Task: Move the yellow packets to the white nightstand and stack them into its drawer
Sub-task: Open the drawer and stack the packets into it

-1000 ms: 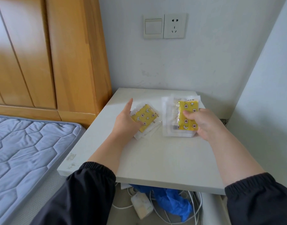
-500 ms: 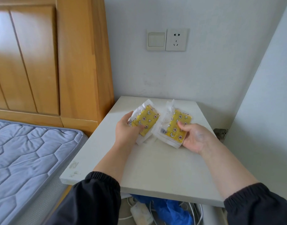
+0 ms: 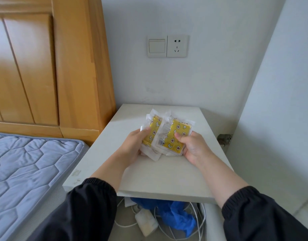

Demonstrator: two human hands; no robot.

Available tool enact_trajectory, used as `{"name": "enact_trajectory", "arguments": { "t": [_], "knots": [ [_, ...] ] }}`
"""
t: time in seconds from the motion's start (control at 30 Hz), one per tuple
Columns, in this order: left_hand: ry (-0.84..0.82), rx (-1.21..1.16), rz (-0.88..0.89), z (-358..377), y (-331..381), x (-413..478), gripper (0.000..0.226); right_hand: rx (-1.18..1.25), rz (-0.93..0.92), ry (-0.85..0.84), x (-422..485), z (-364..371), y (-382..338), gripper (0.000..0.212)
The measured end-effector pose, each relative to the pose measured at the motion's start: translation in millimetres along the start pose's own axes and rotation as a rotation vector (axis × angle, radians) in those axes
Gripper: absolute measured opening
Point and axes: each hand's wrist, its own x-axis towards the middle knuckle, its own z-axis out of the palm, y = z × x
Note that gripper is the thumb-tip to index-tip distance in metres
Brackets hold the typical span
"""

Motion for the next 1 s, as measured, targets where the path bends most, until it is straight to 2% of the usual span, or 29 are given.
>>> {"name": "enact_trajectory", "arguments": {
  "t": [0.17,0.33,0.47,0.63,0.7,0.8,1.0],
  "knots": [
    [-0.111,0.006,-0.047,8,1,-38,0.018,-0.105,0.038,0.062,-38,-11,-9,0.029],
    [-0.212,0.062,-0.042,19,-6,-83,0.021,-0.283,0.001,0.074,-90,-34,-4,0.028],
    [-0.218,0.189,0.013,34,-20,-114,0.028,-0.434,-0.092,0.126,-130,-44,11,0.02],
    [-0.208,0.157,-0.035,36,-59,-146,0.019,-0.562,-0.3,0.275,-183,-42,45,0.019],
    [-0.196,0.151,-0.069,33,-78,-159,0.02,-0.632,-0.345,0.286,-199,-41,69,0.02],
    [-0.175,0.103,-0.125,27,-96,-173,0.023,-0.687,-0.333,0.266,-209,-39,91,0.022],
    [-0.128,0.049,-0.219,20,-110,-189,0.023,-0.638,-0.207,0.261,-224,-41,104,0.025]
  ]
}}
